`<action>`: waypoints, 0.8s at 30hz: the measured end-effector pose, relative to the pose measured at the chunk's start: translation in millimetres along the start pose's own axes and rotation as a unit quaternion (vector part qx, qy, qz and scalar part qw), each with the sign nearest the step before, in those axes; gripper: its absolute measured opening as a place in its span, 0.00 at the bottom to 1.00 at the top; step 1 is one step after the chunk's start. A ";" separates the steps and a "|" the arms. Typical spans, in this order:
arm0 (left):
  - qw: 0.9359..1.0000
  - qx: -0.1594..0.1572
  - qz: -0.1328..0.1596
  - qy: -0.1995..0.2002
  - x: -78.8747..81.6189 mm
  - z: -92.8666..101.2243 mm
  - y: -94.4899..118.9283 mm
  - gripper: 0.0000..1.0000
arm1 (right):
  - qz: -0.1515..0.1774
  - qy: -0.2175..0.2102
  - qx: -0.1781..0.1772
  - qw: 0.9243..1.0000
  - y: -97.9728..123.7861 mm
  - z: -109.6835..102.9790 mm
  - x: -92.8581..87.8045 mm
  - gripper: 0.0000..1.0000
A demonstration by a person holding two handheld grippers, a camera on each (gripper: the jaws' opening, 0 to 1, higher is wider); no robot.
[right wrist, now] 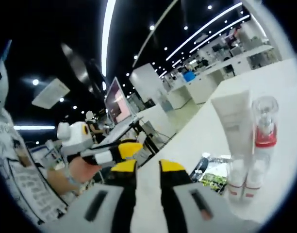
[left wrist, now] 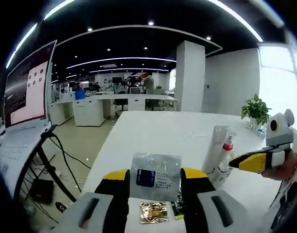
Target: Arrange the skincare products in the storage area until every visible bottle or jar stands upright without overlapping.
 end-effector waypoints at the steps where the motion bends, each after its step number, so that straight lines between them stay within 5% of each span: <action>1: 1.000 -0.003 0.004 0.006 -0.2 3.1 1.9 0.42 | 0.005 -0.003 -0.001 1.000 -1.2 0.4 1.5 0.17; 14: 0.998 -0.062 0.013 -0.006 -13.9 56.4 8.7 0.43 | -0.013 -0.036 -0.002 0.999 -19.8 0.4 -6.3 0.17; 22: 0.996 -0.091 0.015 -0.012 -19.8 69.9 12.2 0.43 | -0.030 -0.083 0.003 0.996 -17.8 -0.9 -10.5 0.04; 23: 0.995 -0.092 0.017 -0.015 -19.9 70.8 12.7 0.40 | -0.031 -0.087 0.002 0.996 -17.3 -1.1 -10.8 0.01; 24: 0.996 -0.088 0.017 -0.020 -20.2 70.1 13.3 0.26 | -0.032 -0.087 0.002 0.996 -17.1 -1.4 -11.1 0.01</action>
Point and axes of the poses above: the point that each gripper's makers call its tool centre point, and the gripper's own axes: y roughly backward along the fingers, z roughly to its right, x roughly out of its top, the point moved 4 cm from there along y, roughly backward along the fingers, and after that the axes turned 6 degrees about z, right-handed, at the moved point
